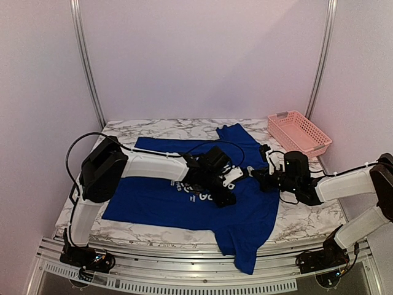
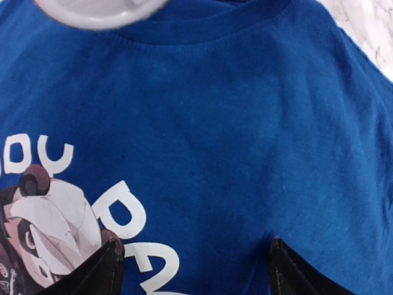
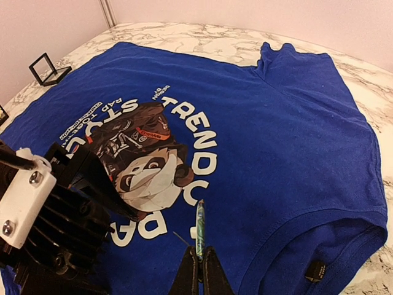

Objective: Pin the brooch onto the clothing
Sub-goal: Pick up the flattened clothing from the flattened clothing.

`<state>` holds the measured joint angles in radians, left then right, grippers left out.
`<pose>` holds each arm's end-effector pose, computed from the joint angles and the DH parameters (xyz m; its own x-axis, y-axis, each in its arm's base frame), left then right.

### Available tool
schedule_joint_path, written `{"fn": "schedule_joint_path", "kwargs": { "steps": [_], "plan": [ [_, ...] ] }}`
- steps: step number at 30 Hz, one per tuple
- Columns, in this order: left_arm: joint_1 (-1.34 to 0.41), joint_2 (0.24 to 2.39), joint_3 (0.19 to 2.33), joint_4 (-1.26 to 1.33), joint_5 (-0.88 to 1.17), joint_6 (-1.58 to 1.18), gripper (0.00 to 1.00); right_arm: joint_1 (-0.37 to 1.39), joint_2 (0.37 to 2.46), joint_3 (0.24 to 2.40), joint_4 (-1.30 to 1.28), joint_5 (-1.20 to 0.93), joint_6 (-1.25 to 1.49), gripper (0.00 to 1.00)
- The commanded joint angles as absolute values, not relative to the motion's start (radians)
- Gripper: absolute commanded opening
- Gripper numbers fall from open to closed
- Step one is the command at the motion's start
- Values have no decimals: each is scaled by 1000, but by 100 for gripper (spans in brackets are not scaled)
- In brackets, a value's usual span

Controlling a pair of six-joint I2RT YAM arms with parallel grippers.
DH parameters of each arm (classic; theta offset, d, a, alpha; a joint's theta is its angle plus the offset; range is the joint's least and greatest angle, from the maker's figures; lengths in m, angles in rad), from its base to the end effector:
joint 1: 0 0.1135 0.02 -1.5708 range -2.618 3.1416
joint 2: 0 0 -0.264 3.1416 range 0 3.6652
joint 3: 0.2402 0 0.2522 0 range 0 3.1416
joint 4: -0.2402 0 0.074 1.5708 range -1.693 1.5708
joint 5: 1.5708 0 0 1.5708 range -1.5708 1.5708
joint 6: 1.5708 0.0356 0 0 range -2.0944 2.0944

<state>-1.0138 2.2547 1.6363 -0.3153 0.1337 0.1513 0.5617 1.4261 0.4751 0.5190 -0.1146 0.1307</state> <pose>0.2530 -0.4152 0.1372 -0.2870 0.7434 -0.6042 0.9372 0.3485 -0.0163 0.2284 0.1485 0.1644 -0.4318 -0.1187 -0.8941 -0.5656 0.8079 0.1658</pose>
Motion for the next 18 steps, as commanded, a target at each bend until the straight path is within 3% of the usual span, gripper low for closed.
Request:
{"fn": "schedule_joint_path", "kwargs": {
  "steps": [1, 7, 10, 18],
  "plan": [
    [-1027, 2310, 1643, -370, 117, 56, 78, 556, 1404, 471, 510, -121, 132, 0],
    [-1017, 2323, 1638, -359, 144, 62, 19, 555, 1402, 470, 510, -148, 132, 0],
    [-1016, 2292, 1654, -366, 187, 83, 1, 553, 1408, 468, 506, -141, 123, 0],
    [-982, 2265, 1861, -535, 293, 147, 0, 541, 1413, 489, 497, -171, 95, 0]
  ]
}}
